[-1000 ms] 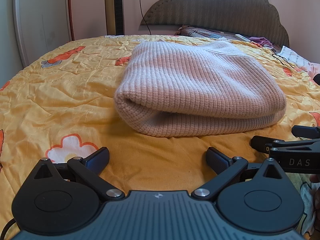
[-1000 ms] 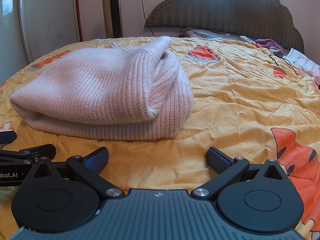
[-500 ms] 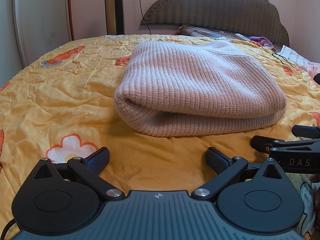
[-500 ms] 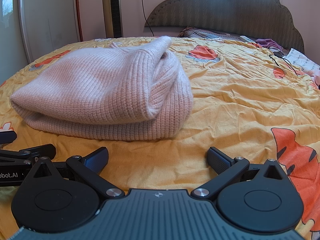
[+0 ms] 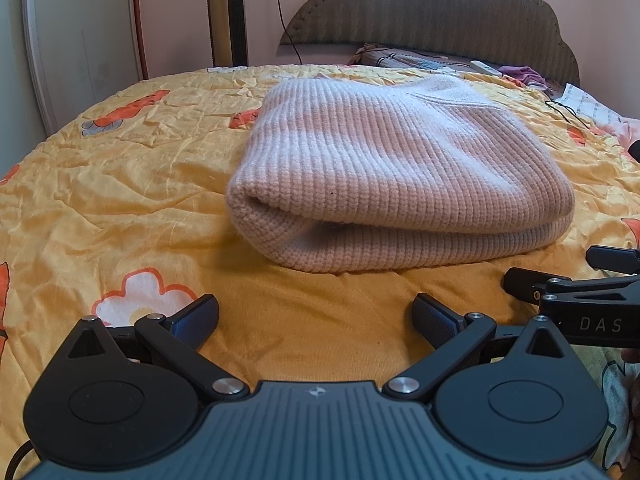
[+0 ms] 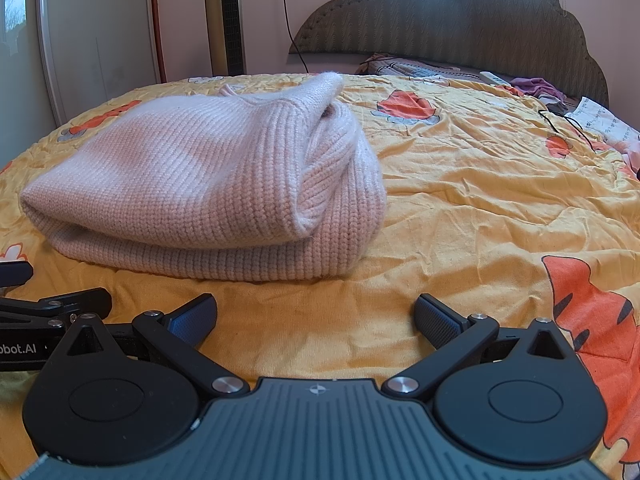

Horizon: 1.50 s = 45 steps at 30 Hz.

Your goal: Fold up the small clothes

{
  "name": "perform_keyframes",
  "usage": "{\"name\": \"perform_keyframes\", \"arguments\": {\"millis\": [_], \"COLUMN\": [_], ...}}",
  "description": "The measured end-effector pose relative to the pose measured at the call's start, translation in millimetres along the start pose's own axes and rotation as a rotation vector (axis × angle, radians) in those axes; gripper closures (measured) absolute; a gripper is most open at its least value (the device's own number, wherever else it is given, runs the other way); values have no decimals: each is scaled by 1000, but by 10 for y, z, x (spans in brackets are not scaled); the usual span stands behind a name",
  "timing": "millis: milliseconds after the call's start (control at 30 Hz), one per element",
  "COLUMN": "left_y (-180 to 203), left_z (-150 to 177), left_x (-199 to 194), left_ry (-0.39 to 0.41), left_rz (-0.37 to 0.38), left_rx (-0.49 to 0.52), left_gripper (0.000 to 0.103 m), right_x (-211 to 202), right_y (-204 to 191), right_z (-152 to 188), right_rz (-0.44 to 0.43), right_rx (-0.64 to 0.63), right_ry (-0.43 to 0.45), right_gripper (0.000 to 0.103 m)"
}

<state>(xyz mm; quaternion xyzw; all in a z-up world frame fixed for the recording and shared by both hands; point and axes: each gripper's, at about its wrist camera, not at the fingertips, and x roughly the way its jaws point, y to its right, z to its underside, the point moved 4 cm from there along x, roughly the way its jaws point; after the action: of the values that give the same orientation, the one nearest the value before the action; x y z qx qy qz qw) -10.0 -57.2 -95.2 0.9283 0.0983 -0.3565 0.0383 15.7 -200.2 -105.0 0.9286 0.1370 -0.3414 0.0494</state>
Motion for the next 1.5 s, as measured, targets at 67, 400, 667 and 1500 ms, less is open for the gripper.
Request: {"name": "perform_keyframes", "arguments": {"millis": [67,400,667,1500], "left_y": [0,-2,-2,-1], "left_z": [3,-5,-15,-23], "left_x": [0,-12,-7,-16], "left_ry": [-1,-9,-12,-7], "left_rz": [0,4,6,8], "left_rx": [2,3,4,3], "left_gripper": [0,0,0,0], "right_x": [0,-10,-20,-38], "right_y": [-1,-4,-1,9], "right_z": [0,5,5,18], "right_rz": [0,2,0,-2], "right_rx": [0,0,2,-3], "right_ry": [0,-1,1,1], "right_gripper": [1,1,1,1]}}
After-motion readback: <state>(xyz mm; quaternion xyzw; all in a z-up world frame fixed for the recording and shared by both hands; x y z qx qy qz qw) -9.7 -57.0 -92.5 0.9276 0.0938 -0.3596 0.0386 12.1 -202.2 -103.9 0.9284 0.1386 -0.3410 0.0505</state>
